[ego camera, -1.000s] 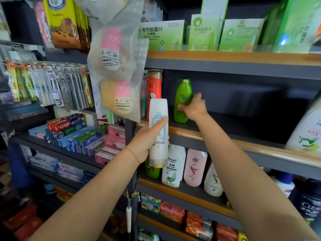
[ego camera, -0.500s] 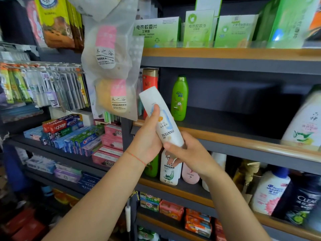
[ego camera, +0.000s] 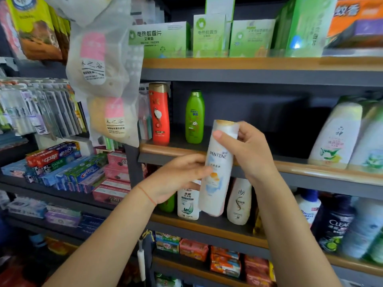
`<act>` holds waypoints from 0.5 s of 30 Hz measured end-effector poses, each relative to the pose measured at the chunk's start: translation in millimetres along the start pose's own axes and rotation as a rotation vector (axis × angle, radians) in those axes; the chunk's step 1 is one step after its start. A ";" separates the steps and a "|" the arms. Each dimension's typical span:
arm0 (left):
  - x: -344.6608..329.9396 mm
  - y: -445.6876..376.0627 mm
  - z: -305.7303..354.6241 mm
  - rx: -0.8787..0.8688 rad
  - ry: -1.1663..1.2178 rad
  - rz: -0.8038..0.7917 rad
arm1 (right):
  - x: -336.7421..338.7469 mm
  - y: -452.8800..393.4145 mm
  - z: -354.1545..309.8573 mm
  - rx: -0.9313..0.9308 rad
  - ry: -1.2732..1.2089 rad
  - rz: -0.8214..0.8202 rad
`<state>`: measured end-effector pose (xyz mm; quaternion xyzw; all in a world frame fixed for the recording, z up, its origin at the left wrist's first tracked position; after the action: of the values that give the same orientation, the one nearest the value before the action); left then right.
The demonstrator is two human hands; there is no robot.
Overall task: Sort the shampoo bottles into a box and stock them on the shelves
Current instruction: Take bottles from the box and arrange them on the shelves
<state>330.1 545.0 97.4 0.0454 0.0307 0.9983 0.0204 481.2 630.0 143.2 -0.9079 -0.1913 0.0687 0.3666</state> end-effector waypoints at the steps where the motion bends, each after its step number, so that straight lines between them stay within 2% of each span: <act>1: -6.0 -1.7 2.3 -0.008 -0.044 -0.008 | -2.1 -1.9 -2.0 0.022 0.014 -0.002; 5: -12.8 -6.3 11.7 -0.111 -0.075 0.076 | 0.3 -6.9 -8.9 0.042 -0.025 -0.040; 10: -16.9 -11.9 25.2 -0.239 -0.095 0.253 | -0.1 -3.5 -4.1 -0.005 0.085 -0.286; 13: -13.2 -19.5 36.4 -0.313 -0.140 0.348 | 5.2 -9.7 -10.5 0.128 0.195 -0.172; 15: 1.9 -28.5 40.8 -0.355 -0.300 0.515 | 13.3 -19.0 -14.4 0.239 0.244 -0.062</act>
<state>333.0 575.9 136.3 0.1936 -0.1591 0.9426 -0.2206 491.6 638.6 166.9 -0.8532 -0.1637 -0.0312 0.4942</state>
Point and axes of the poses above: each hand's wrist, its own y-axis away from the middle knuckle, its own x-axis out of the back of the hand, z = x × y, the point moved 3 cm from there along -y, towards the middle knuckle, and after that the axes turned 12 degrees about x, right-handed, at the moved point
